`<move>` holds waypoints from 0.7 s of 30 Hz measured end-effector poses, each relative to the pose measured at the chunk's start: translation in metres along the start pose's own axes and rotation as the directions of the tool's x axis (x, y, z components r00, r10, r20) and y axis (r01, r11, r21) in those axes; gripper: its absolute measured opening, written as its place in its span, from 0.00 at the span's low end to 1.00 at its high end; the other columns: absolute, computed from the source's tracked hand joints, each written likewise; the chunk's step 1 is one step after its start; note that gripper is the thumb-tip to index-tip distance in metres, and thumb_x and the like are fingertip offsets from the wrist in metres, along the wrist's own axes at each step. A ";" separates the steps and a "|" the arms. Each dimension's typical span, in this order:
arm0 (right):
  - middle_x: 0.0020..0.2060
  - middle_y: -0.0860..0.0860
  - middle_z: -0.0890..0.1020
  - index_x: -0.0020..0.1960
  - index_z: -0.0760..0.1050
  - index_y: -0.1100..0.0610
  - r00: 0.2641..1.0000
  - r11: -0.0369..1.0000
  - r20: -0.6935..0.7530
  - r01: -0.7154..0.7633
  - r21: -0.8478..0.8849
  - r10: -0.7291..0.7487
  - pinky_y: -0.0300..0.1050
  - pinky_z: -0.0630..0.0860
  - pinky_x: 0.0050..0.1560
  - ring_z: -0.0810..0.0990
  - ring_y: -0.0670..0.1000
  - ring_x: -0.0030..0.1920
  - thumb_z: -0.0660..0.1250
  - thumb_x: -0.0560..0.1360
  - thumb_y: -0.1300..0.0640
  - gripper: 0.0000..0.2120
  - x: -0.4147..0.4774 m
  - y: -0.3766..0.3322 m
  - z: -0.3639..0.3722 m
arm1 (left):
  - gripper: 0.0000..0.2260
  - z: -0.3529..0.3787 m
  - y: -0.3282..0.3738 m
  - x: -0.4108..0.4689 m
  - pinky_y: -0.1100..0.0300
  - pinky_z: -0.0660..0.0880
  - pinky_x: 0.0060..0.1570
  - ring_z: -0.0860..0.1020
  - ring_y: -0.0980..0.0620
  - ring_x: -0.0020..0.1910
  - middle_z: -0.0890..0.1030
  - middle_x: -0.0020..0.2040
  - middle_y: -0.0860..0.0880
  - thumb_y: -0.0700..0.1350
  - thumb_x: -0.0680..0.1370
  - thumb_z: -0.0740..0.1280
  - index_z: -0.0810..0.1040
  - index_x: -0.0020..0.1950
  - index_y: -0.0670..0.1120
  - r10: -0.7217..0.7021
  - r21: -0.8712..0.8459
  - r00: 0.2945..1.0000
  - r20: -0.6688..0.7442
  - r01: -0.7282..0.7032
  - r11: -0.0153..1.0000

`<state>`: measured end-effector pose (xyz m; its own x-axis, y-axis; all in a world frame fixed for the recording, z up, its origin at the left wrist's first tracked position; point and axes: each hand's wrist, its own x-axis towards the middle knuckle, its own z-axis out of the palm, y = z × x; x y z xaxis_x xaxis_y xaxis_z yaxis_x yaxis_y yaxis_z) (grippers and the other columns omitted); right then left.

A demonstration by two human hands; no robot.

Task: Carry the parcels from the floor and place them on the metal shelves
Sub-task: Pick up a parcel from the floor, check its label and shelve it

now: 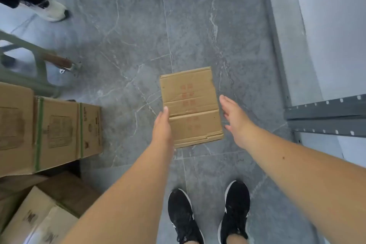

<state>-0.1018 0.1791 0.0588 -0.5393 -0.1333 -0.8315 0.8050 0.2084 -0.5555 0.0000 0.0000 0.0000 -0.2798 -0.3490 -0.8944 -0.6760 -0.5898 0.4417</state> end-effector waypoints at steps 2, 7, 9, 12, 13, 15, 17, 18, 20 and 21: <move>0.83 0.47 0.64 0.84 0.59 0.48 1.000 1.000 -0.017 0.003 0.002 -0.003 0.55 0.57 0.80 0.61 0.50 0.82 0.61 0.84 0.39 0.33 0.016 0.005 -0.002 | 0.50 -0.001 0.002 0.011 0.38 0.72 0.73 0.78 0.46 0.72 0.79 0.74 0.55 0.81 0.56 0.68 0.77 0.75 0.61 0.001 0.001 1.000 0.000 -0.001 1.000; 0.60 0.41 0.82 0.63 0.79 0.46 0.999 0.998 0.013 -0.043 -0.038 0.043 0.52 0.69 0.71 0.77 0.46 0.66 0.58 0.86 0.41 0.15 0.048 0.019 -0.005 | 0.29 0.008 0.019 0.002 0.50 0.77 0.59 0.80 0.48 0.66 0.82 0.69 0.53 0.72 0.79 0.60 0.78 0.74 0.57 -0.018 0.082 1.000 0.002 0.018 0.996; 0.57 0.43 0.85 0.65 0.80 0.49 0.999 0.998 0.016 -0.037 -0.045 0.038 0.48 0.75 0.61 0.81 0.46 0.62 0.58 0.86 0.41 0.18 0.052 0.024 -0.005 | 0.30 0.008 0.015 0.006 0.48 0.76 0.64 0.81 0.48 0.65 0.83 0.67 0.53 0.73 0.79 0.60 0.80 0.72 0.57 -0.037 0.089 0.999 -0.004 0.037 0.995; 0.55 0.46 0.86 0.66 0.80 0.51 0.999 0.998 0.025 -0.041 -0.047 0.042 0.45 0.78 0.51 0.84 0.46 0.54 0.58 0.86 0.40 0.20 0.059 0.031 -0.006 | 0.37 0.006 0.009 0.015 0.41 0.75 0.70 0.83 0.46 0.64 0.85 0.66 0.52 0.78 0.69 0.62 0.83 0.68 0.57 -0.068 0.052 0.997 0.030 0.067 0.996; 0.52 0.45 0.87 0.64 0.81 0.50 0.999 0.998 0.026 -0.041 -0.040 0.043 0.45 0.79 0.49 0.84 0.46 0.51 0.57 0.86 0.40 0.20 0.061 0.033 -0.006 | 0.37 0.007 0.008 0.017 0.40 0.76 0.69 0.83 0.45 0.63 0.85 0.65 0.51 0.78 0.69 0.62 0.83 0.68 0.56 -0.082 0.049 0.996 0.037 0.080 0.996; 0.57 0.46 0.87 0.66 0.81 0.50 0.998 0.999 0.038 -0.051 -0.003 0.052 0.48 0.80 0.58 0.84 0.48 0.56 0.60 0.83 0.34 0.25 0.062 0.033 -0.001 | 0.32 0.007 0.006 0.020 0.43 0.79 0.64 0.84 0.45 0.60 0.86 0.62 0.50 0.76 0.76 0.59 0.83 0.66 0.55 -0.094 0.055 0.994 0.048 0.091 0.994; 0.69 0.45 0.82 0.73 0.78 0.47 0.999 0.998 0.026 -0.027 0.056 0.025 0.59 0.71 0.75 0.79 0.51 0.70 0.66 0.67 0.20 0.44 0.082 0.052 -0.014 | 0.31 0.008 0.004 0.022 0.44 0.80 0.61 0.86 0.45 0.58 0.87 0.60 0.50 0.75 0.78 0.57 0.83 0.66 0.55 -0.102 0.027 0.993 0.064 0.101 0.995; 0.73 0.44 0.79 0.75 0.76 0.44 1.000 0.997 0.021 -0.023 0.068 0.021 0.61 0.65 0.79 0.75 0.51 0.74 0.68 0.57 0.16 0.54 0.104 0.068 -0.026 | 0.33 0.007 0.004 0.023 0.42 0.80 0.63 0.86 0.45 0.59 0.88 0.61 0.50 0.76 0.77 0.57 0.84 0.67 0.55 -0.100 0.020 0.992 0.076 0.099 0.995; 0.76 0.43 0.76 0.77 0.73 0.43 0.999 0.997 0.038 -0.025 0.071 0.022 0.61 0.61 0.81 0.71 0.51 0.77 0.69 0.50 0.14 0.61 0.114 0.075 -0.025 | 0.35 0.006 0.005 0.020 0.39 0.79 0.66 0.86 0.44 0.60 0.88 0.62 0.50 0.78 0.73 0.59 0.84 0.68 0.57 -0.088 0.008 0.992 0.087 0.087 0.996; 0.77 0.44 0.74 0.78 0.72 0.44 0.998 0.997 0.053 -0.039 0.062 0.036 0.60 0.60 0.82 0.70 0.52 0.78 0.68 0.55 0.14 0.58 0.097 0.064 -0.015 | 0.36 0.005 0.006 0.020 0.38 0.78 0.68 0.86 0.44 0.60 0.88 0.62 0.51 0.78 0.72 0.58 0.84 0.68 0.57 -0.090 0.011 0.993 0.080 0.090 0.996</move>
<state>-0.1062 0.1940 -0.0573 -0.4964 -0.1767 -0.8499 0.8391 0.1532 -0.5219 -0.0128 -0.0066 -0.0159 -0.2712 -0.2350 -0.9334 -0.7058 -0.6108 0.3588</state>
